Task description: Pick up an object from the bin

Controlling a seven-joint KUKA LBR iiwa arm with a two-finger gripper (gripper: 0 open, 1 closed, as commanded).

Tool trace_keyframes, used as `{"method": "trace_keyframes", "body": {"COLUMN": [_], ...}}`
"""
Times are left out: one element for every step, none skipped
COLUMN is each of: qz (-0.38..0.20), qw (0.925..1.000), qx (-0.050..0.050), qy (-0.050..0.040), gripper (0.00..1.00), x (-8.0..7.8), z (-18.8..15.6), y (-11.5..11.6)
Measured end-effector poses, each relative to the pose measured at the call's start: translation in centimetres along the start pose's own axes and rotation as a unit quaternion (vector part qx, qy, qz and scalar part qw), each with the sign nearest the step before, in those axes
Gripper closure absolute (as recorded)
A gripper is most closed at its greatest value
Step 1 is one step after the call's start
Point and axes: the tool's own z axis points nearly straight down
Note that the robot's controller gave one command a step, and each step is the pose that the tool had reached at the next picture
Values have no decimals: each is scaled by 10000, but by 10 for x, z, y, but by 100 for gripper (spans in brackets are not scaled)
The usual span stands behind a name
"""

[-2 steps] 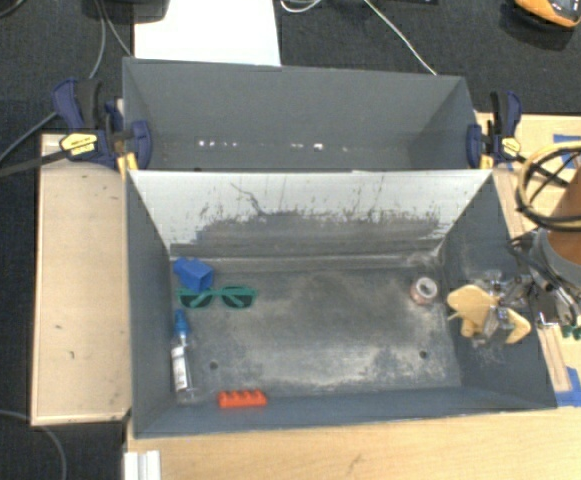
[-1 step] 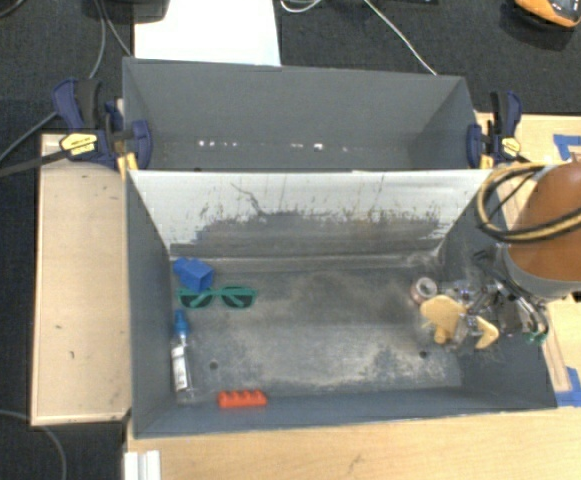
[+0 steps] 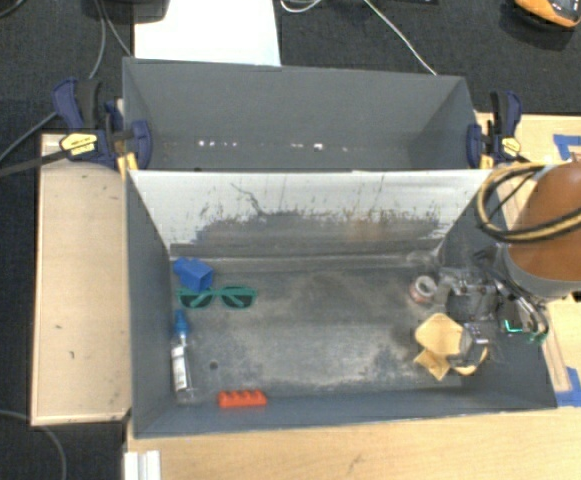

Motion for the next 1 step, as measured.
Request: {"method": "trace_keyframes", "body": {"qz": [-7], "qw": [10000], "qx": [3], "qy": [-28], "gripper": [100], "x": [-2], "z": [-2], "y": [0]}}
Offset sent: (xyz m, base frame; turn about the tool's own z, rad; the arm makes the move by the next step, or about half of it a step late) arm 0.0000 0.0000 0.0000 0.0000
